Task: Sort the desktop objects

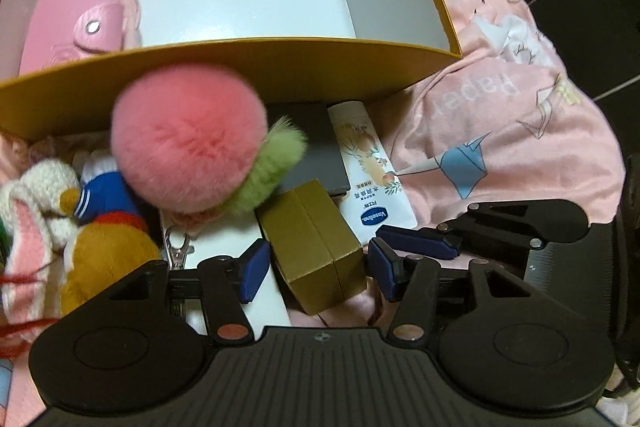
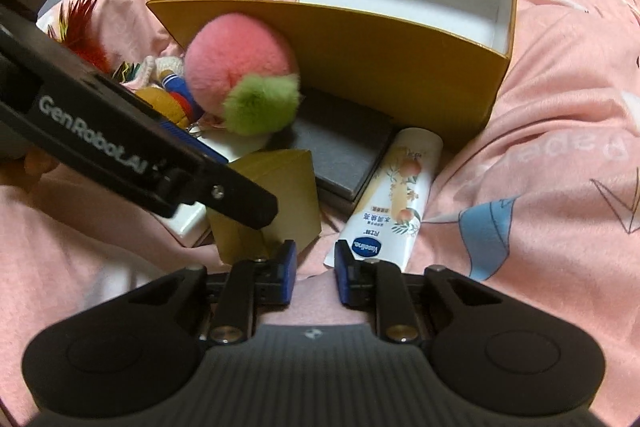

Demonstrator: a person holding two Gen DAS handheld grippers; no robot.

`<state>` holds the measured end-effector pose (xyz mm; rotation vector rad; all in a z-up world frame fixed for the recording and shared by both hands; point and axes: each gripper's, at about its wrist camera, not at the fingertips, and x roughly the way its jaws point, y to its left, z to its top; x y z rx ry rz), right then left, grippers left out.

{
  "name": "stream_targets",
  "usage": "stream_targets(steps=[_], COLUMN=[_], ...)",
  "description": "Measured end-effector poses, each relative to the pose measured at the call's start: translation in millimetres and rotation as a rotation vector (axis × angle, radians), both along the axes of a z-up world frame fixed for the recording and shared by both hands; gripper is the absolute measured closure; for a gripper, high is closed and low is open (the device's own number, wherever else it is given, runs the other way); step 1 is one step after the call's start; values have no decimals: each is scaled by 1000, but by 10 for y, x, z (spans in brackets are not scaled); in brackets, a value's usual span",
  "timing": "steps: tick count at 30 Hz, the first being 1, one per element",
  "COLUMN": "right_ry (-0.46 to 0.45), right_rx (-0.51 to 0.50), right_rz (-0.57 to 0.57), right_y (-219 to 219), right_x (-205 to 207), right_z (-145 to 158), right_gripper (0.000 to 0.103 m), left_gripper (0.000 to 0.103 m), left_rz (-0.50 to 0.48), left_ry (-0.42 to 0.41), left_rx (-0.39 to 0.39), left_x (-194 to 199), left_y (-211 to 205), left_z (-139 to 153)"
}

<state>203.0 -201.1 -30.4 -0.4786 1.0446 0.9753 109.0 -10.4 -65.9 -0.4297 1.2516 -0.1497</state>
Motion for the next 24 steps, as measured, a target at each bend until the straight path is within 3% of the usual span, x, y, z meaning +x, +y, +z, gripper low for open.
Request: stream_targets(steps=[5,10,18,22,24], right_ry=[23,53,-99,-259,-307], right_rx=[17,49,-6,-72,-100], right_rz=[-1,-22,72,219,283], right_y=[-2,-60,-21,129,225], right_x=[26,74,54,-53,-83], right_z=[2,74,274,289,252], right_gripper=[83,82,82,67,65], left_gripper=[40,42,43,45,45], left_rz=[-26,-33,-25,-4,19], left_ry=[0,-32,-125,-160,-163], left_rx=[73,70,67,124,138], left_x=[38,-39,-299,-462,-536], left_y=[-100,-54,180,335,436], left_z=[-9,16,404,632,691])
